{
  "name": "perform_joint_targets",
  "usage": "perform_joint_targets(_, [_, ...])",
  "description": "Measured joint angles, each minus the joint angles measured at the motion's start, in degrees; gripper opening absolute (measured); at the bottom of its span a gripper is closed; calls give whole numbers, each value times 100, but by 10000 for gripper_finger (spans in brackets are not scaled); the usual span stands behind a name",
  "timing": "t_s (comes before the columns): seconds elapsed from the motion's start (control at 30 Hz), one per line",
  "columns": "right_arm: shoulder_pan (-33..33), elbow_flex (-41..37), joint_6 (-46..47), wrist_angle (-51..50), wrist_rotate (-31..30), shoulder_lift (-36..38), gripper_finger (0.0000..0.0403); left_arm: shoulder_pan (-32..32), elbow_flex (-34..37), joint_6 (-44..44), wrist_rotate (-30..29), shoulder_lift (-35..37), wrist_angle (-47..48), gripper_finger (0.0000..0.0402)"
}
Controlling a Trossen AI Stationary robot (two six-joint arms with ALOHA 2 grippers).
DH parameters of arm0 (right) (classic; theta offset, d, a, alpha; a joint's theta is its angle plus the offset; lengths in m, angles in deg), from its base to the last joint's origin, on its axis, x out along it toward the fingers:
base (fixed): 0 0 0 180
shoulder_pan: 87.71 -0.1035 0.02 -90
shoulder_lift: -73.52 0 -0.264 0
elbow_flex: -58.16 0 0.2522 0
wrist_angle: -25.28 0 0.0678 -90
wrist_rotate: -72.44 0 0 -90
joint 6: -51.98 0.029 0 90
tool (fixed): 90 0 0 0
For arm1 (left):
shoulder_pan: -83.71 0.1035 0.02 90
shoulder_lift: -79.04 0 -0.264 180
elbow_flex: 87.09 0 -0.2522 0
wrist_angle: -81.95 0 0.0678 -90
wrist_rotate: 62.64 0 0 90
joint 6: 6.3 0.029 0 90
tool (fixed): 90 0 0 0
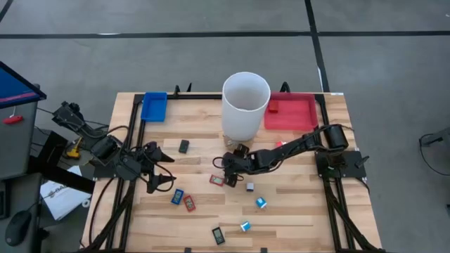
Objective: Pick & Place Office items
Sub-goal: Put the red charger adapter into the pink bin
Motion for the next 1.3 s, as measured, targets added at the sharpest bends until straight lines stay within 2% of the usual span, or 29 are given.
perform_joint_targets(0.3, [-825,35,1035,9,124,-91,276,1,0,0,13,1,7,351])
perform_joint_targets(0.5, [-1431,55,1903,-373,137,-21,276,1,0,4,23,0,9,351])
perform_joint_targets(0.7, [-1803,367,1786,-977,-201,61,276,-1,0,4,29,2,-1,351])
perform_joint_targets(0.97, [-1699,512,1493,-960,-459,82,276,1,0,8,23,0,-74,351])
perform_joint_targets(1.3, [-1393,510,1232,-1080,-317,-110,276,1,0,59,5,2,-66,351])
